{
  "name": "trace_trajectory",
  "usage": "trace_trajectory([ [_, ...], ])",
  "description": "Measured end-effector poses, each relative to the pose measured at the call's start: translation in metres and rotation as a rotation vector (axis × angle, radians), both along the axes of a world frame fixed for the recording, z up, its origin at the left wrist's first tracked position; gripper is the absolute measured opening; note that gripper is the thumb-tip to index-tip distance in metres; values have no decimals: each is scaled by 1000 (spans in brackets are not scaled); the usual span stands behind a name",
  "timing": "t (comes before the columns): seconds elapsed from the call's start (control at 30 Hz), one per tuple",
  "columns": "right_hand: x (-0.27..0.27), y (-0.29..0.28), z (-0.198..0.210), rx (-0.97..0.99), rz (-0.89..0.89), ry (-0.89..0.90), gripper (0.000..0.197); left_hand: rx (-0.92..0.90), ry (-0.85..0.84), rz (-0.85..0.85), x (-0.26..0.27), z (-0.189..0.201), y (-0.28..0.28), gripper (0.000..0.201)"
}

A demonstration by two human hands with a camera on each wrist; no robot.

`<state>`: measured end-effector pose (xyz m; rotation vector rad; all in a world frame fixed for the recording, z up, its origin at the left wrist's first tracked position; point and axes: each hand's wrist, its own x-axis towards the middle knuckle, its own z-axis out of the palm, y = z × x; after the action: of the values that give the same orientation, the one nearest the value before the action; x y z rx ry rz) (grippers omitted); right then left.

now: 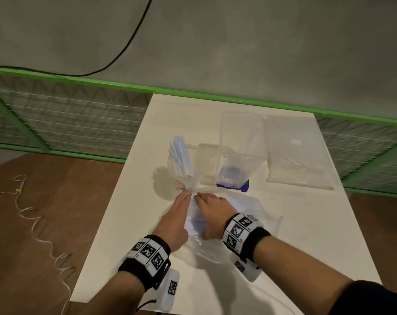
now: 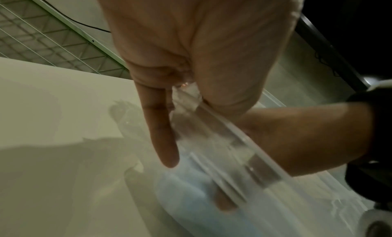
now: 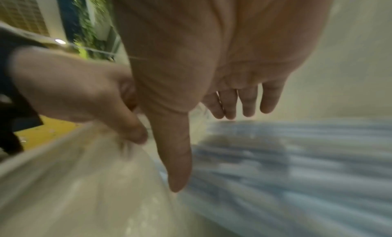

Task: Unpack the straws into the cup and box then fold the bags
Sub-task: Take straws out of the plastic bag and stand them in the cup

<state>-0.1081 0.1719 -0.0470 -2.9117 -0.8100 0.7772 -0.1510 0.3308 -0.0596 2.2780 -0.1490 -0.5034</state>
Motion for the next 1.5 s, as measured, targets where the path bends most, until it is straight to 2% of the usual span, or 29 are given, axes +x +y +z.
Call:
trace_trajectory([
  [0.07,2,2,-8,-14,12,-31,97,4,1,8,-1,0,-1,104],
  [0.27,3,3,-9,30,55,-177,39,-5,-2,38,-5,6,2,105],
  [0.4,7,2,-7,49,58,-133,27,-15,-15,23,-4,1,8,106],
  [0.57,8,-6,-10,124,3,-113,23,-10,-10,27,-4,-2,9,107],
  [1.03,4,-17,-13,58,74,-142,30,16,-9,19,-3,0,7,102],
  [1.2,1,-16,-14,50,47,-121,31,35,-11,17,-2,-1,7,102],
  [1.3,-1,-19,-14,91,7,-94,33,32,-7,18,-3,-2,8,103],
  [1.4,-3,-23,-10,131,-39,-79,26,23,-1,19,-3,-3,10,104],
  [1.5,-7,-27,5,226,-86,-138,34,20,-4,24,-2,-4,11,106],
])
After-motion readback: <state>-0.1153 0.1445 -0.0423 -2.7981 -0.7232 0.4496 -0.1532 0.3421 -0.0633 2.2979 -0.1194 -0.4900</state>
